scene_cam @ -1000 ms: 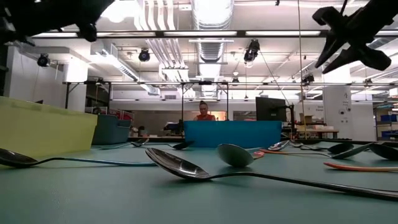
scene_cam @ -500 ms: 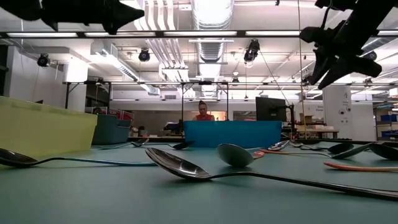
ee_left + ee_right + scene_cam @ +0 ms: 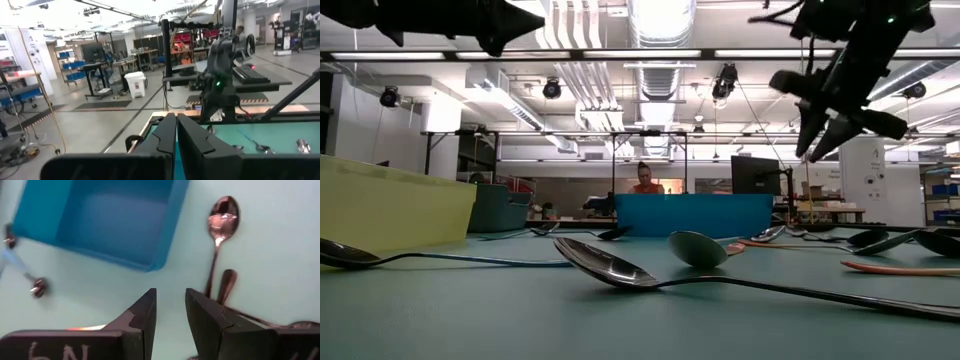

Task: Sort silverware by color (type)
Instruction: Put the black spoon into the blue bin

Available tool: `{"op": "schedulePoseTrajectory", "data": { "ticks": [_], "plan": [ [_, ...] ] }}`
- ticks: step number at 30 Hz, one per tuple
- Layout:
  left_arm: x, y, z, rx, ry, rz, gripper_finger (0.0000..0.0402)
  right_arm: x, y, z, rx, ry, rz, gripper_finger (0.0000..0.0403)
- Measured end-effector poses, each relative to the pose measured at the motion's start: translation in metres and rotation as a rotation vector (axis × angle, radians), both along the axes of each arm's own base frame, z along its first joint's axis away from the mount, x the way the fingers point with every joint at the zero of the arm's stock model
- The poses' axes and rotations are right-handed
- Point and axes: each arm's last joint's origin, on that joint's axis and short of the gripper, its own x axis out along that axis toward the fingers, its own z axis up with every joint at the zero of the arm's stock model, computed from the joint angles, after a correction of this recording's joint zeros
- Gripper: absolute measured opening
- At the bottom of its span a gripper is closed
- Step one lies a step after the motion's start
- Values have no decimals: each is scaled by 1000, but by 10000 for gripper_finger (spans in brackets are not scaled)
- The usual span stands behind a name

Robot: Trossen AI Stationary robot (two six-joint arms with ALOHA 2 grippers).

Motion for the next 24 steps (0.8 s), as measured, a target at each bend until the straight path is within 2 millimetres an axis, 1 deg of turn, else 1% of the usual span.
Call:
{"op": "schedulePoseTrajectory", "data": {
  "ticks": [6, 16, 19, 24],
  "plan": [
    [-6, -4, 2, 3, -16, 0, 0, 6, -18, -11, 38, 73, -54, 95],
    [-6, -4, 1, -2, -10, 2, 0, 5, -57, -39, 124, 240, -52, 95],
    [-6, -4, 1, -1, -10, 2, 0, 5, -64, -47, 140, 278, -39, 95],
    [-5, -3, 1, -3, -8, 2, 0, 8, -66, -56, 157, 329, -7, 95]
  ]
}}
